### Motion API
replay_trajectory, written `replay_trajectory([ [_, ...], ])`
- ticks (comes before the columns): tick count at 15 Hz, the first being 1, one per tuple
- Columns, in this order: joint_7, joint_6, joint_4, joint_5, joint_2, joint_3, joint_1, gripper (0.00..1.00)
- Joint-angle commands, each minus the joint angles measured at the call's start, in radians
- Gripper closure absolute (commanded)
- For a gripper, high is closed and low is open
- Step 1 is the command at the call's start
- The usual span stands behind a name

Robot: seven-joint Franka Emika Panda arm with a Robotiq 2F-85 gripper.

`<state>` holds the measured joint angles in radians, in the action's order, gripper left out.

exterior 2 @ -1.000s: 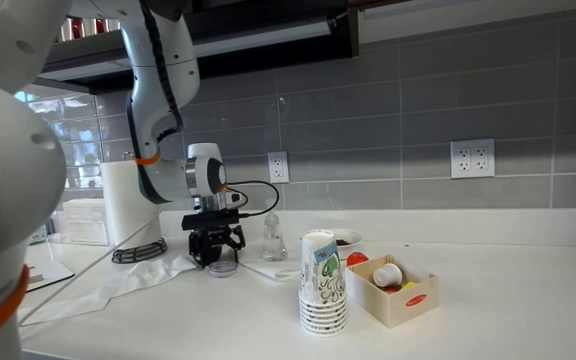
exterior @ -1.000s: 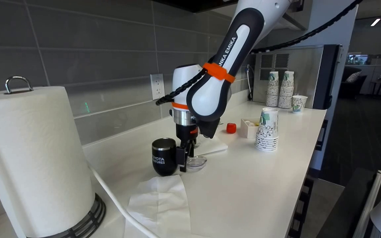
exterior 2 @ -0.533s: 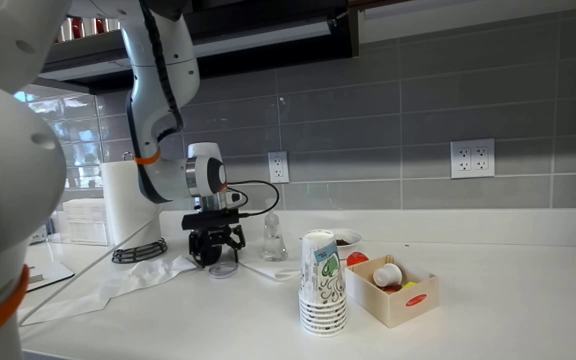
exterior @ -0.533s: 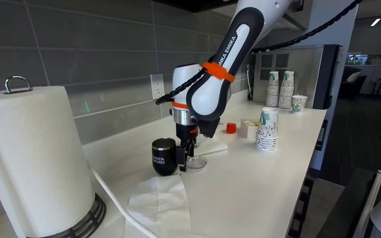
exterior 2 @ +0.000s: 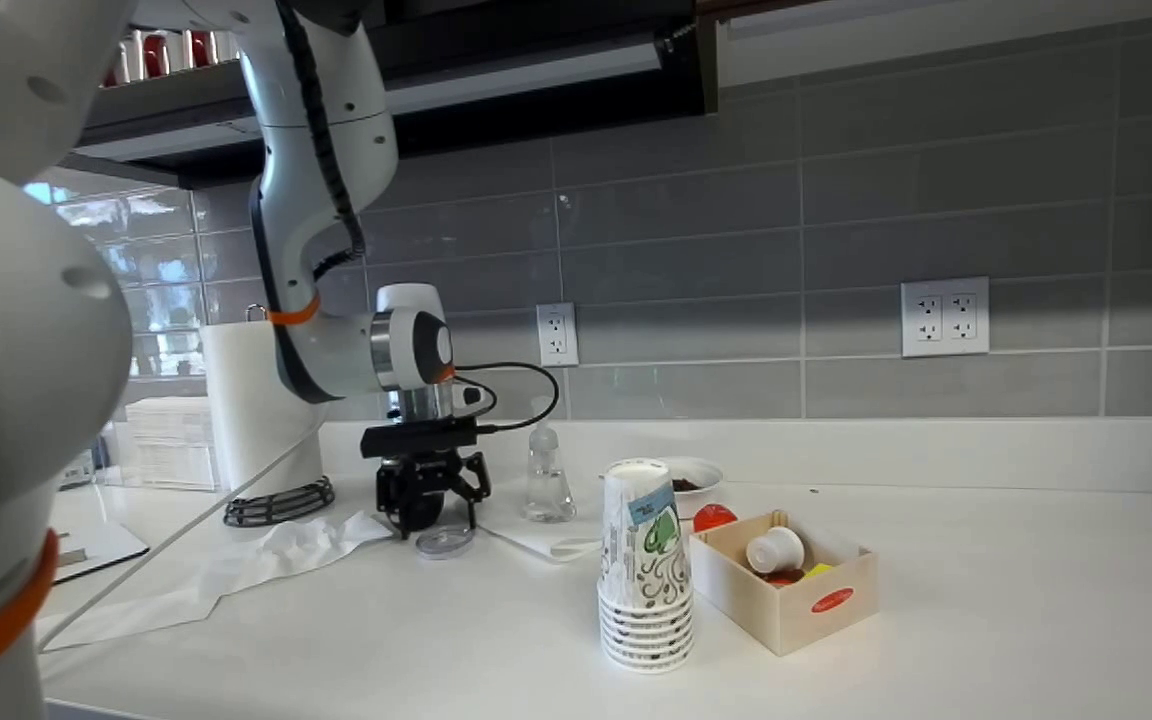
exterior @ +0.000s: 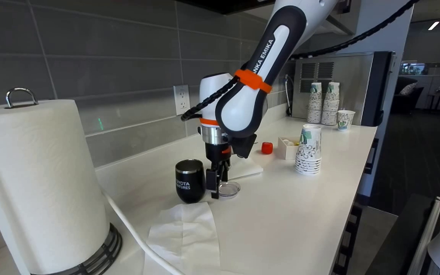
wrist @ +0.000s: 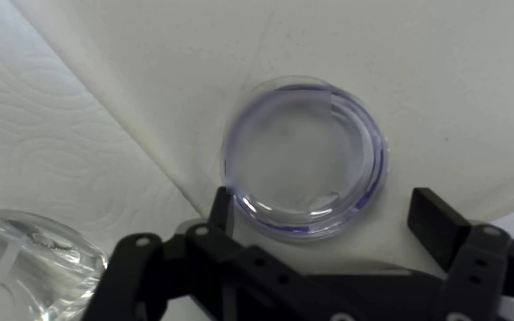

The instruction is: Put the lid on the black coffee mug

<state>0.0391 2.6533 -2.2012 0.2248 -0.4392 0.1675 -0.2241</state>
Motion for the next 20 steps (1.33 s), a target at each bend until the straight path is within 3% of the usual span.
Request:
replay_trajectory([
  [1, -0.044, -0.011, -0.024, 0.004, 0.036, -0.031, -0.022, 0.0],
  [6, -0.112, -0.017, -0.024, 0.034, 0.034, -0.079, -0.053, 0.0],
  [19, -0.122, -0.076, -0.014, 0.03, 0.022, -0.076, -0.071, 0.0],
  [20, -0.125, -0.077, -0.013, 0.032, 0.021, -0.077, -0.072, 0.25],
])
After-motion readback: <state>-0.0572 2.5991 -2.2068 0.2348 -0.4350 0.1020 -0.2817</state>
